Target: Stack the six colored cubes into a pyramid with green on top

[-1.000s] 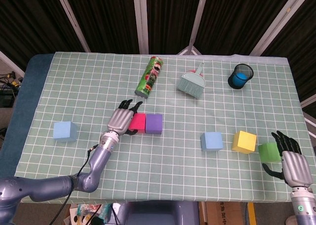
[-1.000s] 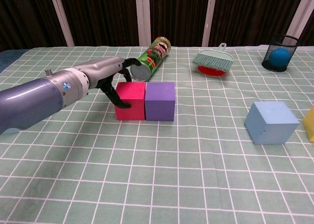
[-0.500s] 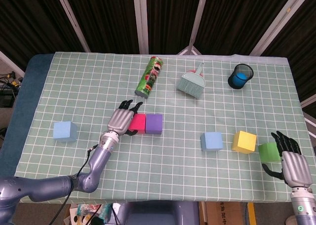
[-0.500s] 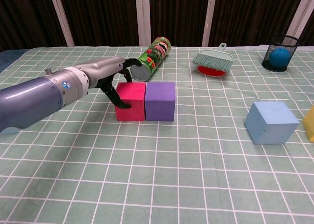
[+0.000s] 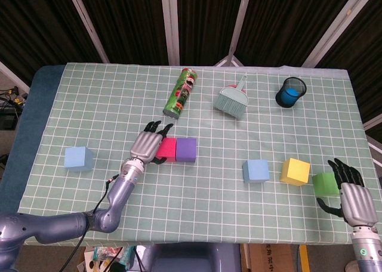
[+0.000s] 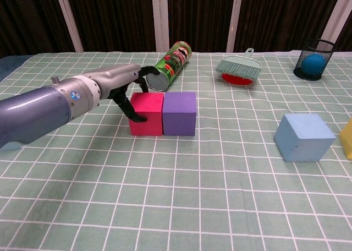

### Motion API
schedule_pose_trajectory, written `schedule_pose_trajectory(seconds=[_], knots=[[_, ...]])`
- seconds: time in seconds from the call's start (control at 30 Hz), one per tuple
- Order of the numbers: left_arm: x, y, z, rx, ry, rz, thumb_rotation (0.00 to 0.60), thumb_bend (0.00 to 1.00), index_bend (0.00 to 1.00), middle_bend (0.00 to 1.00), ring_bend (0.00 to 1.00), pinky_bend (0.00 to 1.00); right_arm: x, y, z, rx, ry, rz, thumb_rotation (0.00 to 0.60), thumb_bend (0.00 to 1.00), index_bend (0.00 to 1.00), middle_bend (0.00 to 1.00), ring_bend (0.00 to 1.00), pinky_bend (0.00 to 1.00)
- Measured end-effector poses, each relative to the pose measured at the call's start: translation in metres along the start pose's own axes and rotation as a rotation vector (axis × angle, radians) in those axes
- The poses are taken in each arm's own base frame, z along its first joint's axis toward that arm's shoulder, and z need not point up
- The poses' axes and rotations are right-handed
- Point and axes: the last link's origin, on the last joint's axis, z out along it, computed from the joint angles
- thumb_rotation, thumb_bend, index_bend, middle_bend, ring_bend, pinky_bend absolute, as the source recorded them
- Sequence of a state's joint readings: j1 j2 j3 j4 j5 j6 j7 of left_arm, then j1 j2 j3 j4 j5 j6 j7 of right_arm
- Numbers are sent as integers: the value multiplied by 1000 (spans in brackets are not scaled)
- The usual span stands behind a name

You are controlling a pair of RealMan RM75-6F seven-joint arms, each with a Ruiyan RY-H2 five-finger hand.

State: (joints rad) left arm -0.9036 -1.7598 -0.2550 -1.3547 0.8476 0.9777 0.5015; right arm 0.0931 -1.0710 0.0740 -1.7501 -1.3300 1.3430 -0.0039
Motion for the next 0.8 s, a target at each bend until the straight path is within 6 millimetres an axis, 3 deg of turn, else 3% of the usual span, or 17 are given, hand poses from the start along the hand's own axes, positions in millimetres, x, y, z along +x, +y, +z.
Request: schedule_pose_trajectory(seconds=[0.63,0.8], knots=[[-1,5,3,-9,-1,-2,600,285,0,325,38,49,0,0,0,1,0,0,600,271,0,0,0,0],[-2,4,3,-7,-6,-1,600,230,0,281,35,49,0,0,0,0,0,1,600,272,0,0,0,0]])
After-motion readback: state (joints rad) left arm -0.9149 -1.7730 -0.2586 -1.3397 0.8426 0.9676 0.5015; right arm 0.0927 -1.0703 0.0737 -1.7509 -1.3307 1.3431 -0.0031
